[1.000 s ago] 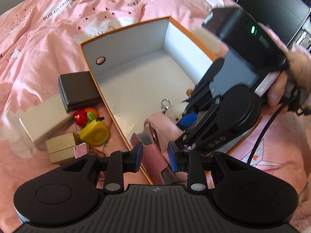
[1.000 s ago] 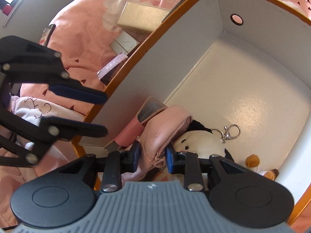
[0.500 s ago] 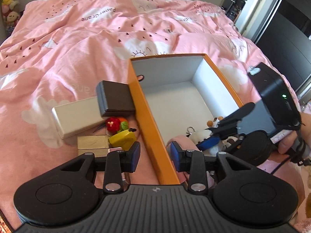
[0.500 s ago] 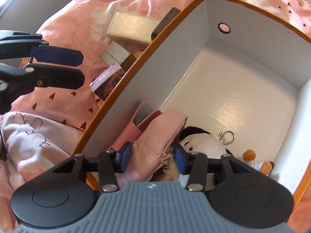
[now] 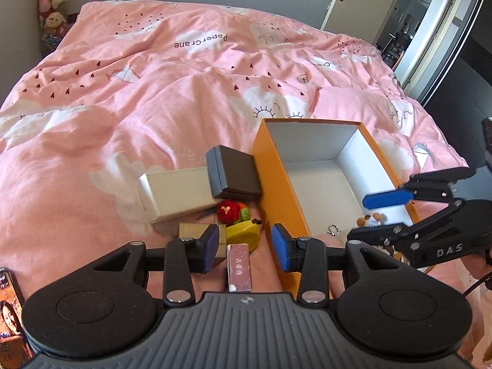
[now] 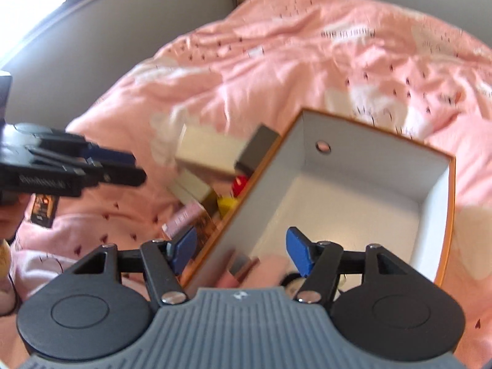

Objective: Organize objects
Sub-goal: 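Grasp the silver photo card box with the left gripper, then lift the photo card box with the left gripper while the right grasps a brown kraft box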

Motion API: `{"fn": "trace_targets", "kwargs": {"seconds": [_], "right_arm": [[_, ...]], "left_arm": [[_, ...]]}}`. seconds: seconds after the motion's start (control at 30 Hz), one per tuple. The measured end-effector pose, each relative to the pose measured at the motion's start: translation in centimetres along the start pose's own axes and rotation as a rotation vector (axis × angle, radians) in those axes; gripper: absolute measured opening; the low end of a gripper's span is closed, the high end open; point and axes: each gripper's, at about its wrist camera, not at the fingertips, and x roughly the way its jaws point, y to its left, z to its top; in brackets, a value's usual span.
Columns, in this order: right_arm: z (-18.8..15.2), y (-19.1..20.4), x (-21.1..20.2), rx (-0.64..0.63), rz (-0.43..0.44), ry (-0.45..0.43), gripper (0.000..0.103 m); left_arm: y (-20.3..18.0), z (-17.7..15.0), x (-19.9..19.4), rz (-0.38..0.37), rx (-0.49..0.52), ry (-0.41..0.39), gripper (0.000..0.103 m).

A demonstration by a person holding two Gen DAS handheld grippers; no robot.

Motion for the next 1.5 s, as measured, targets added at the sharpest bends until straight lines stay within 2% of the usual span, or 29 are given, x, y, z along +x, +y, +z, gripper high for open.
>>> {"fn": "trace_targets", "kwargs": {"seconds": [0.23, 0.3, 0.37, 0.5, 0.77, 0.8, 0.87, 0.93, 1.2, 1.33, 1.5], "right_arm": [[0.0, 4.4, 1.6, -0.113, -0.123, -0.105, 0.063], [-0.3, 5.3, 2.2, -0.137, -0.145, -0.119, 0.054], [-0.5, 5.9, 2.8, -0.154, -0.148, -0.128, 0.051], [-0.9, 6.1, 3.7, -0.109, -0.140, -0.118, 0.036], [-1.5, 6.5, 4.7, -0.101, -0.160, -0.104, 0.036], [-1.5, 6.5, 4.8, -0.103, -0.164, -0.102, 0.037], [-1.5, 6.4, 5.0, -0.101, -0.164, -0.101, 0.037], [-1.5, 6.3, 5.1, -0.093, -0.155, -0.102, 0.037], [-1.4, 6.3, 5.3, -0.105, -0.145, -0.108, 0.037], [-0.9, 7.0, 5.4, -0.159, -0.137, -0.108, 0.037], [0.0, 8.1, 6.3, -0.264, -0.109, -0.061, 0.037]], "left_arm": [[0.6, -3.1, 1.3, -0.012, 0.070, 0.030, 0.049], [0.7, -4.0, 2.0, -0.017, 0.078, 0.044, 0.050], [0.8, -4.8, 2.9, -0.017, 0.086, 0.060, 0.051], [0.5, -6.0, 4.5, 0.005, 0.116, 0.060, 0.053], [0.3, -7.4, 8.0, -0.015, 0.098, 0.115, 0.053], [0.3, -7.5, 8.4, -0.010, 0.099, 0.118, 0.050], [0.1, -7.7, 9.1, 0.005, 0.110, 0.130, 0.035], [0.2, -7.9, 9.4, -0.004, 0.107, 0.138, 0.029], [0.9, -7.9, 6.4, -0.007, 0.080, 0.072, 0.025], [1.7, -7.0, 3.9, -0.029, 0.040, 0.080, 0.025], [2.8, -5.9, 1.2, 0.027, 0.010, 0.062, 0.025]]}}
